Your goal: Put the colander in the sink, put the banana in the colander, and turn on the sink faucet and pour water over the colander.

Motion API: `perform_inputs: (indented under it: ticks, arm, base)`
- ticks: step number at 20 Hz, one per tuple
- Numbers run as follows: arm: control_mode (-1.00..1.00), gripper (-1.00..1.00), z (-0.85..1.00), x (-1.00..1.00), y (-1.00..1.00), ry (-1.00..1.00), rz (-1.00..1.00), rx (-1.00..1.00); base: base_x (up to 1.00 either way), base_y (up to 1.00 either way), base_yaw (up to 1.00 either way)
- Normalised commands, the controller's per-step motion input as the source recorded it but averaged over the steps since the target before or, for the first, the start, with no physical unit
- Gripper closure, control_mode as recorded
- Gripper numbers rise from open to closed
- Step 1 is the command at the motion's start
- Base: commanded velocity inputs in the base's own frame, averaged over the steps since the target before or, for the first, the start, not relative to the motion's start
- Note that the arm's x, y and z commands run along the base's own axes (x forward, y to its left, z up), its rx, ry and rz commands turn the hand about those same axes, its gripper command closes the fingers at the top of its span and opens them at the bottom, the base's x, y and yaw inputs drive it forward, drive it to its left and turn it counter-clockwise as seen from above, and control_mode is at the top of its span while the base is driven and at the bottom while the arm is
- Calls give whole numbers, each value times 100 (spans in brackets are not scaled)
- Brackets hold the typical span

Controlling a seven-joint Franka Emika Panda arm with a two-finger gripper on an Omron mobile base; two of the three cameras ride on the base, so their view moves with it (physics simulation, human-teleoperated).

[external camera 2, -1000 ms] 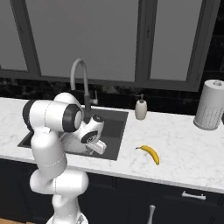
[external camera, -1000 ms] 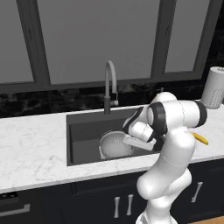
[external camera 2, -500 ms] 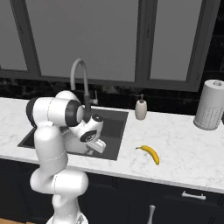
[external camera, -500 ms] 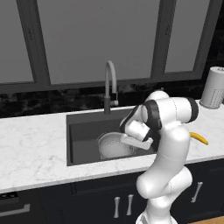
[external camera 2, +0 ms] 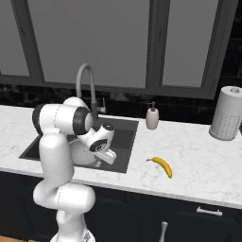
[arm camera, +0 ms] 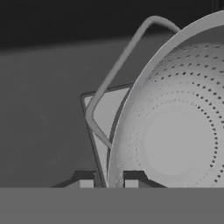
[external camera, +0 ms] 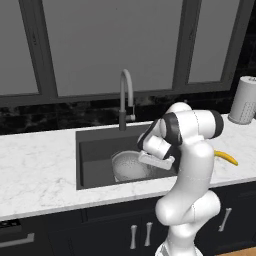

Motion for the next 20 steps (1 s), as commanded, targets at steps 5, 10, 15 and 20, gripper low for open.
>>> perform_inputs:
  ticks: [5,10,15,20]
  arm:
    - [-100,-100,22,-11,0,0,0,0]
    - [-100,-100,70,-7,-9,-3,-1,0]
    - [-100,-100,100,-8,-34,-10,-3,3]
    - [-100,-100,100,-16,-68,-10,-7,0]
  base:
    - [0,0,0]
    - [0,0,0]
    - [0,0,0]
    - [0,0,0]
